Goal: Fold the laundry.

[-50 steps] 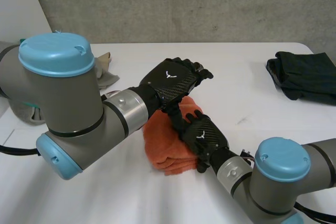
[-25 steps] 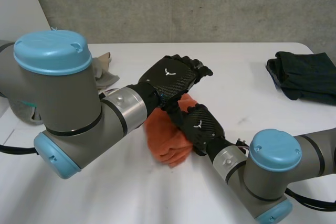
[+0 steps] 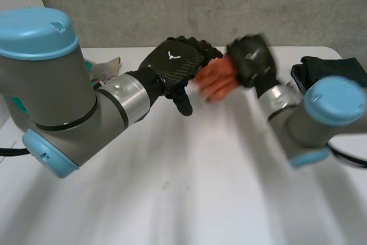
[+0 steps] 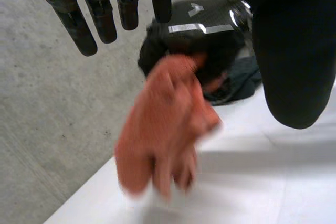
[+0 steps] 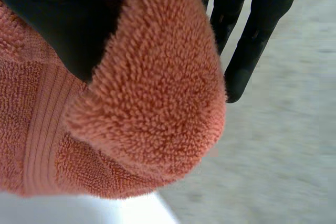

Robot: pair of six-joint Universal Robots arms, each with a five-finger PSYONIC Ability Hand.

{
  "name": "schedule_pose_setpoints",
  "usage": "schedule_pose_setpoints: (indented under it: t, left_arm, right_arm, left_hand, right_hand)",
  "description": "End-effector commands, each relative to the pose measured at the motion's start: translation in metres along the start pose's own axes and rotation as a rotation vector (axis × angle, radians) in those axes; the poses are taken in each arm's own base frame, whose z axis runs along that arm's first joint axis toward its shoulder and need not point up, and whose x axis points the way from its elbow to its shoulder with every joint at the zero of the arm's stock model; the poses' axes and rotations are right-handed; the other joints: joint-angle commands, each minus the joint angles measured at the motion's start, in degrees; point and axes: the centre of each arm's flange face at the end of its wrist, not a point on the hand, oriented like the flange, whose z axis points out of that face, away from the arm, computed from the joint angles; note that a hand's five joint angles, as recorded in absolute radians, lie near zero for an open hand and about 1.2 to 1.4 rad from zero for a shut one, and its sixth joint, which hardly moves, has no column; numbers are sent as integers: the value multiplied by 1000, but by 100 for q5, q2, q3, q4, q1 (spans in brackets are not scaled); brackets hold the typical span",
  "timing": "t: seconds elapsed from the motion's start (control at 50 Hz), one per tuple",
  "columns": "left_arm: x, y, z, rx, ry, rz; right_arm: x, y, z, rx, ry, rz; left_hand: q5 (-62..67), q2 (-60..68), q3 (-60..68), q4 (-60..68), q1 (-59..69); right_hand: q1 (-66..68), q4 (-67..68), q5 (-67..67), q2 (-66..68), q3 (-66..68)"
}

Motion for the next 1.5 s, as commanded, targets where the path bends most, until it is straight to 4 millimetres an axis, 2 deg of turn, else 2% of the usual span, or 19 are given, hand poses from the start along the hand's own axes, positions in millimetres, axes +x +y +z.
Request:
schedule_pose_setpoints:
  t: [0.02,0.1,0.16,0.18,0.34,0.42,0.56,0.6,0.66,0.86,1.0,1.1,1.16,1.22,1.26,1.34,1.36,1.42,1.5]
  left_arm:
    - [-2,-7,1,20,-11,7]
    - [-1,-7,1,20,-9,7]
    - [-1,-6,1,18,-7,8]
    - [0,-5,1,14,-8,7]
    - [1,5,2,-15,-6,-1]
    - [1,8,2,-30,-19,-4]
    - [1,9,1,-33,-25,-6]
    - [0,8,0,-30,-26,-7]
    - [1,7,0,-28,-25,-6]
    - [3,3,-2,-18,-21,-4]
    - [2,-9,-6,10,-27,3]
    - [-3,-26,-12,55,-48,16]
    - [-14,-40,-16,93,-98,35]
    - [-39,-52,-19,122,-225,53]
    - [-60,-55,-21,123,-319,61]
    - [-124,-42,-31,70,-572,73]
    - [-149,-29,-34,30,-648,101]
    - [-179,-1,-33,-55,-709,172]
    - [-229,66,-22,-216,-774,363]
  right_arm:
    - [119,8,35,117,240,-26]
    - [172,38,40,149,327,-79]
    - [212,74,38,134,372,-123]
    - [225,100,35,108,370,-133]
    - [262,204,0,-29,338,-128]
    - [261,244,-23,-95,258,-90]
    - [270,270,-50,-160,251,-59]
    - [271,270,-53,-168,257,-55]
    - [272,259,-53,-177,258,-47]
    - [299,193,-68,-205,305,-52]
    - [351,138,-97,-343,537,-77]
    - [384,88,-105,-435,732,-279]
    - [388,64,-102,-428,779,-379]
    - [354,37,-66,-321,712,-404]
    - [309,15,-35,-206,620,-378]
    - [247,-24,-17,-54,487,-346]
    - [237,-28,-17,-38,459,-342]
    - [191,-32,-23,-23,333,-310]
    - [127,-20,-36,-63,165,-237]
  left_hand:
    - [76,34,-40,60,172]
    - [76,34,-40,60,172]
    - [76,34,-40,60,172]
    - [76,34,-40,60,172]
    - [93,51,-23,77,189]
    - [93,51,-23,77,189]
    - [76,34,-40,60,173]
    - [76,34,-40,60,173]
    - [76,34,-40,60,173]
    - [76,34,-40,60,172]
    - [76,34,-40,60,172]
    - [26,-16,-91,10,122]
    - [9,-33,-107,-7,105]
    - [42,0,-74,26,139]
    - [26,-16,-90,10,122]
    - [-25,-67,-141,-41,71]
    - [-25,-67,-141,-41,71]
    - [-8,-50,-124,-24,88]
    - [-42,-84,-158,-58,55]
  right_hand:
    - [2393,1141,1853,1554,1523]
    - [2393,1141,1853,1554,1523]
    - [2393,1141,1853,1554,1523]
    - [2393,1141,1853,1554,1523]
    - [2393,1141,1853,1554,1523]
    - [2393,1141,1853,1554,1523]
    - [2393,1141,1853,1554,1523]
    - [627,-625,87,-211,-242]
    - [-4607,-5859,-5147,-5446,-5477]
    - [-4607,-5859,-5147,-5446,-5477]
    - [-4607,-5859,-5147,-5446,-5477]
    - [-4607,-5859,-5147,-5446,-5477]
    - [-4607,-5859,-5147,-5446,-5477]
    - [-4607,-5859,-5147,-5446,-5477]
    - [-4607,-5859,-5147,-5446,-5477]
    - [-4607,-5859,-5147,-5446,-5477]
    - [-4607,-5859,-5147,-5446,-5477]
    - [-4607,-5859,-5147,-5446,-5477]
    - [-4607,-5859,-5147,-5446,-5477]
